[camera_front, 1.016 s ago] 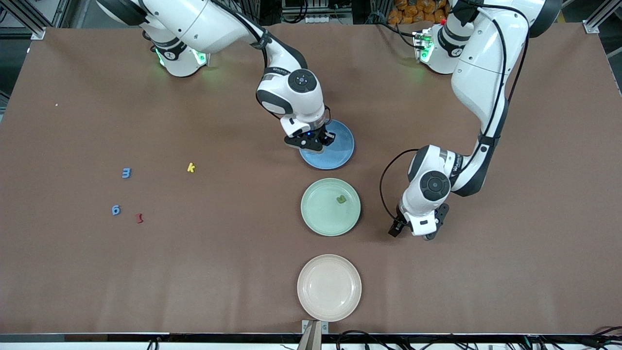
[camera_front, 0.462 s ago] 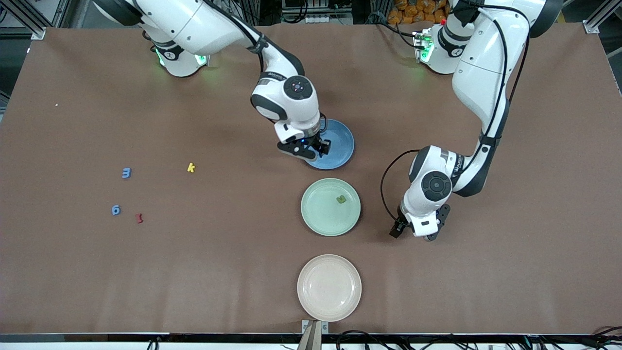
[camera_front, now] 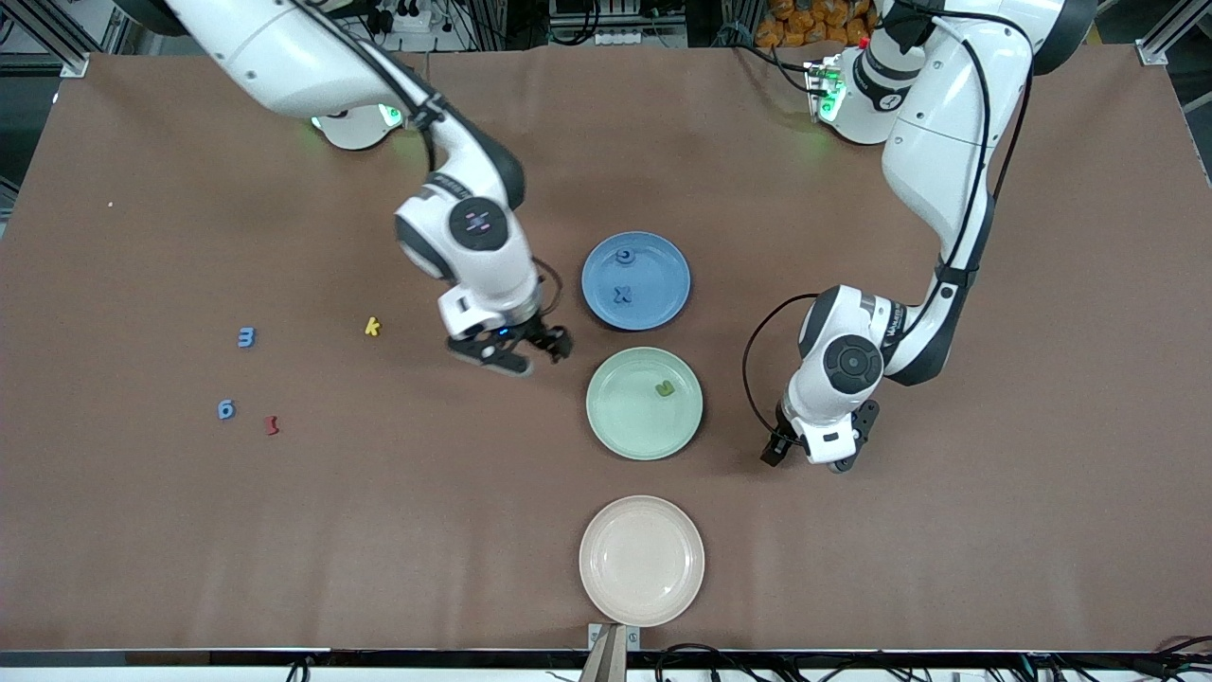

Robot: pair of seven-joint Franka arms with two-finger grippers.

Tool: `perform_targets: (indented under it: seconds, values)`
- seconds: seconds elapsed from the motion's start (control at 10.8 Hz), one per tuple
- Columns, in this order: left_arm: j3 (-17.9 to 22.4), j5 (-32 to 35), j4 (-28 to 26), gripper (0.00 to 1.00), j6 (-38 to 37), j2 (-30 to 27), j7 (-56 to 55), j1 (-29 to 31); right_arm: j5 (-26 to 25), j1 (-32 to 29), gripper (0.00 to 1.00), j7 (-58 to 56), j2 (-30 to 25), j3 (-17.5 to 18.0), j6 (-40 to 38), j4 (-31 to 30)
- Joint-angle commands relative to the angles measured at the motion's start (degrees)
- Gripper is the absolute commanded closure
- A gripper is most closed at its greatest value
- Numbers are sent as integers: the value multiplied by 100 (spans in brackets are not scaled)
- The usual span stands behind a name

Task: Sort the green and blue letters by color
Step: 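Release the x on the blue plate while the left gripper lowers onto the green b, then reach the right gripper to the blue g while the left gripper grasps the b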

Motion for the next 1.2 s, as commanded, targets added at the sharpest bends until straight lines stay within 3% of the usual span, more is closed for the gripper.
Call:
perform_targets:
  seconds: [0.0, 0.28, 0.46, 0.83, 1.11]
  values:
    - [41, -89, 160, 100, 21, 107, -191, -70, 194, -1370, 0, -1540, -337, 221, -77, -346]
    - [41, -81, 170, 100, 21, 107, -192, -70, 397, -2524, 0, -3773, -496, 177, -270, -452]
    - [41, -81, 170, 100, 21, 107, -192, -70, 397, -2955, 0, -5222, -479, -199, -280, -452]
    - [49, -63, 283, 100, 21, 29, -121, -70, 397, -4089, 0, -7273, -356, -210, -245, -452]
    - [50, -54, 363, 100, 12, -15, -122, -79, 389, -4591, 15, -8329, 12, -218, 228, -435]
